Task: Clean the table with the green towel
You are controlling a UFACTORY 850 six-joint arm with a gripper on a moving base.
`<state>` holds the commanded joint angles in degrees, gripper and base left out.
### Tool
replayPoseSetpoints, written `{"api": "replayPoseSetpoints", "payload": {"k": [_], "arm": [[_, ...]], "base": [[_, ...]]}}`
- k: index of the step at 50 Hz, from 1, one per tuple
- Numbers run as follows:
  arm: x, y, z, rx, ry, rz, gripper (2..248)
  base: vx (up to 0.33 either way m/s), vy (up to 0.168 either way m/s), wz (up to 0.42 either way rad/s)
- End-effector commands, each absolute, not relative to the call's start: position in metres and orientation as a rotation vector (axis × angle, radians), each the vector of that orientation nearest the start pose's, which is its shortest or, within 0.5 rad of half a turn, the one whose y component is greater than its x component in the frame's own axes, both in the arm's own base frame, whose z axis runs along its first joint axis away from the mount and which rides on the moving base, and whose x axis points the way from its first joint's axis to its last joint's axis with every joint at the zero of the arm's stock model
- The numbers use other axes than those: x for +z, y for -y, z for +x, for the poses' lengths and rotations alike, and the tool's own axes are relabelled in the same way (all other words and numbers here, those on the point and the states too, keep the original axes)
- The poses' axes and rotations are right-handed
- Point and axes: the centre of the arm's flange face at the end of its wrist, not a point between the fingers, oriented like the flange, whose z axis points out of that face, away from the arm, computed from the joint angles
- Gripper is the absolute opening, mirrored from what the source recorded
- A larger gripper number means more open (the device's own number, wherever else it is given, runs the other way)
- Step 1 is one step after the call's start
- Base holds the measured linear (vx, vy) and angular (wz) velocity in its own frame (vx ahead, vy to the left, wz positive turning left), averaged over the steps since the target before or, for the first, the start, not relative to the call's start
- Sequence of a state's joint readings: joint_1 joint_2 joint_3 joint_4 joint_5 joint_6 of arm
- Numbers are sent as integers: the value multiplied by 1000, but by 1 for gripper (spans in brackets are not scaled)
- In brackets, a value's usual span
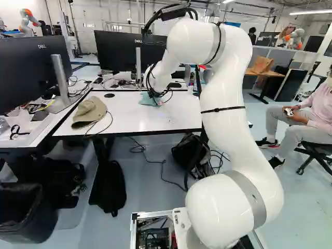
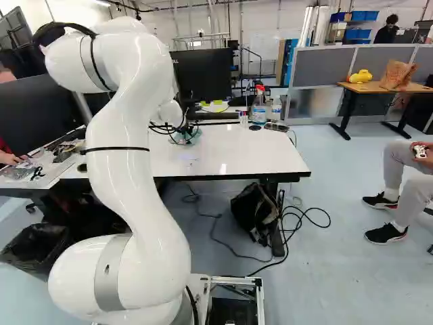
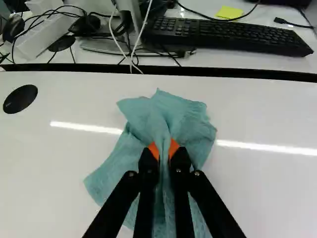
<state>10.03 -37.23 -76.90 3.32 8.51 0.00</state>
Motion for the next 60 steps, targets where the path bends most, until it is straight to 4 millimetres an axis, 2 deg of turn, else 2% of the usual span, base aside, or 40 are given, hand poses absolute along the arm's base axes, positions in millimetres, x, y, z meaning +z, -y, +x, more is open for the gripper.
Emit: {"api": "replayPoseSetpoints", "payload": {"k": [16, 30, 47, 60], "arm": [[383, -92, 679, -1242, 106, -2806, 41], [386, -76, 662, -1224, 77, -2826, 41], [401, -76, 657, -1251, 78, -2812, 41], [417, -93, 656, -1280, 113, -2783, 41]], "base": [[0, 0, 0], [0, 0, 0], [0, 0, 0], [0, 0, 0]]}}
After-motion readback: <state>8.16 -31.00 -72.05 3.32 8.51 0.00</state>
